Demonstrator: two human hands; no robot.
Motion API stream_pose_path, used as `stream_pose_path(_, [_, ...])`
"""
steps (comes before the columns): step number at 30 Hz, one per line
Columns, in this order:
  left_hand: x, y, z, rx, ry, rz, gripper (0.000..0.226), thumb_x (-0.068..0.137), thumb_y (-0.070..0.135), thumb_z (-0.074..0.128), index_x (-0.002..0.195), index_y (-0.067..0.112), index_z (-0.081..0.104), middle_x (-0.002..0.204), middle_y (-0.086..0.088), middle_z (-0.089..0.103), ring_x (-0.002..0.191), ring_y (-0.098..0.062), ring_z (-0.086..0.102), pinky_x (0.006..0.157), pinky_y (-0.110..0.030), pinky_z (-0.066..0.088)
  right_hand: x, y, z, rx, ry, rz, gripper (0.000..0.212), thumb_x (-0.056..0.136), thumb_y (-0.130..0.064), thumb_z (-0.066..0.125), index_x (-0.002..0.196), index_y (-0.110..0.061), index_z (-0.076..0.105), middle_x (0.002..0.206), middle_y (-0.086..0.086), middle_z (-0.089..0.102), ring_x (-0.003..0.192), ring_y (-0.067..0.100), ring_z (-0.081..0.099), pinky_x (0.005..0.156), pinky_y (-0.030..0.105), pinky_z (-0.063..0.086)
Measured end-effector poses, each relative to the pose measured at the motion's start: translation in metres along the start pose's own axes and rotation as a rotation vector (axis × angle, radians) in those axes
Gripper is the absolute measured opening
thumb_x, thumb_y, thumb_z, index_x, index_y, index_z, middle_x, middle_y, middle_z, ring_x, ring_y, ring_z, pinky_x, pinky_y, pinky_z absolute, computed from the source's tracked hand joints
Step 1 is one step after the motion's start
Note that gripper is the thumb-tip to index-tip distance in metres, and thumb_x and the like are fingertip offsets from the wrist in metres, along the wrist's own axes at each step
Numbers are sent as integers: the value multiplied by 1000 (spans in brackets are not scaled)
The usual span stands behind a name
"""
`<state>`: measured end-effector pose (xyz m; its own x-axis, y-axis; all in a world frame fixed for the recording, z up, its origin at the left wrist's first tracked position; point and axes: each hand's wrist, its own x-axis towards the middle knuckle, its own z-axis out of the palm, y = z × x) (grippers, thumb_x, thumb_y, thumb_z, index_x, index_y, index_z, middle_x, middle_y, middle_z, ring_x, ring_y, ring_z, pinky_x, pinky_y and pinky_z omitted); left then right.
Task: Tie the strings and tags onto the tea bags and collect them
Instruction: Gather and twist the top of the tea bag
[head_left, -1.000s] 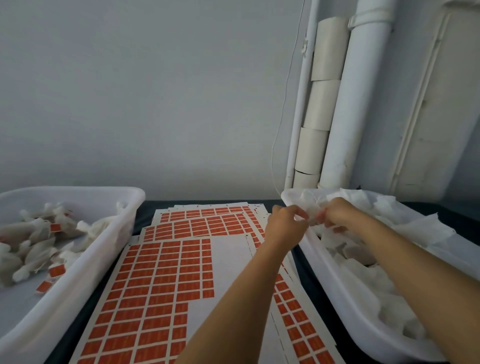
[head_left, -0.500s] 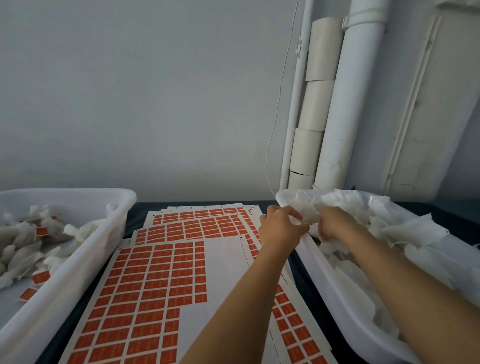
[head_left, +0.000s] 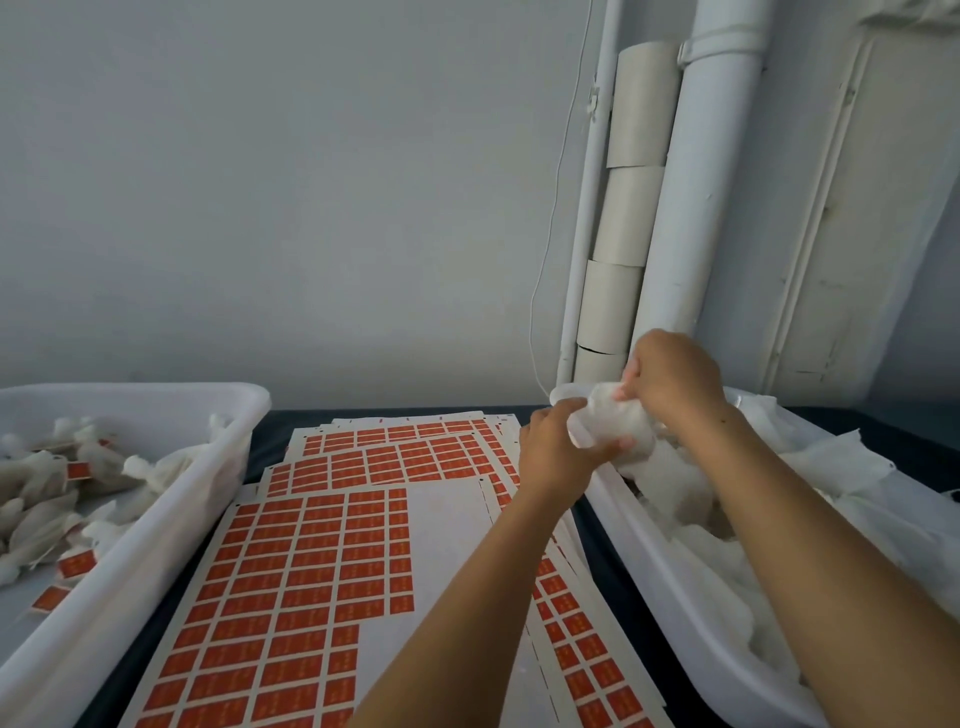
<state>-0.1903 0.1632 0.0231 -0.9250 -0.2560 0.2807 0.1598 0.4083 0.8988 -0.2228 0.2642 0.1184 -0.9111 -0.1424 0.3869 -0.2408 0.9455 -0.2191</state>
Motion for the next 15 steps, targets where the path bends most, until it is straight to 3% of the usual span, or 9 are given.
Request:
stream_pose_path(2, [-2,6,-9,-126,21,53,49,77,39,74,119,21,57,118,1,58,98,-13,55,80,-25,48,-5,-12,-10,191,107,-86,15,76,-21,75,79,-10,66,83,6,67,77,26,61,67,32,47])
stream_pose_path(4, [-4,11,-21,-275,81,95,25,82,33,69,102,20,62,101,3,66,90,-15,61,77,-29,51,-13,-26,-19,350,171,-140,14,75,-19,76,77,-10,66,82,6,66,76,25,61,70,34,48])
stream_pose_path(6, [-4,15,-35,-424,156,113,8,88,27,63,92,20,64,86,6,67,83,-11,63,72,-22,50,-16,-41,-25,455,211,-189,15,74,-19,77,74,-11,64,79,5,65,74,24,60,69,34,48])
stream_pose_path(9, [-3,18,-52,-469,229,114,12,91,26,59,91,16,65,75,9,63,70,-3,60,57,-8,45,-18,-57,-26,541,233,-218,16,75,-21,76,77,-11,63,77,3,62,73,23,59,68,34,47])
stream_pose_path(15, [-14,4,-75,-537,260,38,16,93,28,56,81,22,63,78,4,63,75,-12,60,67,-21,52,-28,-80,6,790,115,-150,15,82,-22,70,79,-11,59,79,8,66,68,22,61,68,34,52])
